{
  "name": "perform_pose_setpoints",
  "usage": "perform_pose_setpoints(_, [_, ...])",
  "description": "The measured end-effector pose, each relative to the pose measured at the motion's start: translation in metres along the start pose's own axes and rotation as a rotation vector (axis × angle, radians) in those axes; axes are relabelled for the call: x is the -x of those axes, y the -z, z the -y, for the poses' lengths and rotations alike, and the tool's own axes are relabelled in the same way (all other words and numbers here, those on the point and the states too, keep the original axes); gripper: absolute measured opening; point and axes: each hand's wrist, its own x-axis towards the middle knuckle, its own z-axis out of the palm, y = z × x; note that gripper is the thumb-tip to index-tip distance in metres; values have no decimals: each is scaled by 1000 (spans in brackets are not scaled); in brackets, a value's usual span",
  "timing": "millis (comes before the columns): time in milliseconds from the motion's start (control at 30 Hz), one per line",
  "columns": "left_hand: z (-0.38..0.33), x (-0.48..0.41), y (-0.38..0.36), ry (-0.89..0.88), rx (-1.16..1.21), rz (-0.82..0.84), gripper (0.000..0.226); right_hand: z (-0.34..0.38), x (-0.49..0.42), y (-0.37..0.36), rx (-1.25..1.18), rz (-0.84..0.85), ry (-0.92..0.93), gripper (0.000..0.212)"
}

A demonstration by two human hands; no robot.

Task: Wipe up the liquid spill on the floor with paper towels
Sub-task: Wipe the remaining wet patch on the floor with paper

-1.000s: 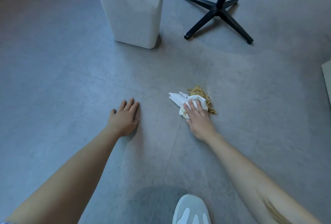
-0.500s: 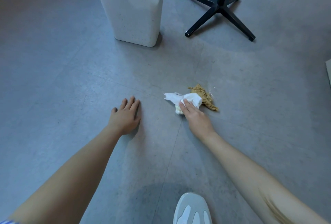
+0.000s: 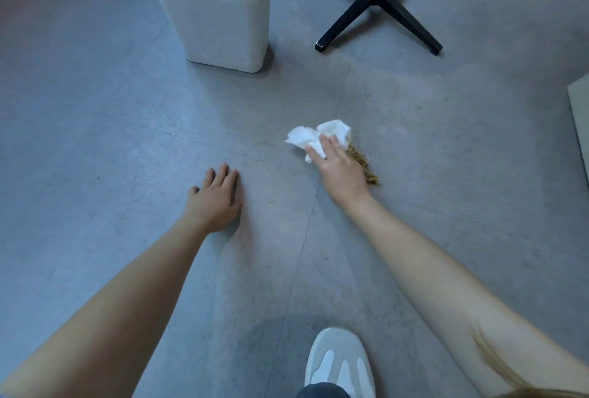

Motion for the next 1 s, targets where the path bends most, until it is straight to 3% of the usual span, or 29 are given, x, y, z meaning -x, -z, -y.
perform_pose_setpoints(133, [-5, 2, 4, 5, -6, 2, 60, -33, -11, 11, -16, -15, -137, 60])
perform_pose_setpoints(300, [-5, 3, 4, 5, -15, 0, 61, -63, -6, -14, -81, 313, -181, 71])
perform_pose_setpoints(500, [-5, 3, 4, 9, -13, 11, 62, -52, 0, -20, -60, 94, -203, 70])
perform_pose_setpoints(633, [-4, 3, 2, 9, -15, -1, 61, -42, 3, -19, -123, 40, -237, 61])
perform_pose_setpoints(733, [-3, 2, 3, 10, -19, 13, 62, -45, -6, 0, -537, -35, -444, 50])
perform_pose_setpoints(800, [-3, 2, 3, 6, -21, 21, 62, -47, -10, 18, -1087, -40, -592, 45])
perform_pose_setpoints(900, [-4, 2, 5, 3, -21, 29, 62, -55, -9, 36, -1798, -75, -637, 28])
perform_pose_setpoints(967, [-3, 2, 5, 2, -30, 30, 62, -64, -8, 33, -1901, -101, -692, 24])
perform_pose_setpoints(1000, [-2, 2, 5, 1, -34, 24, 62, -68, -6, 27, -1823, -88, -760, 24])
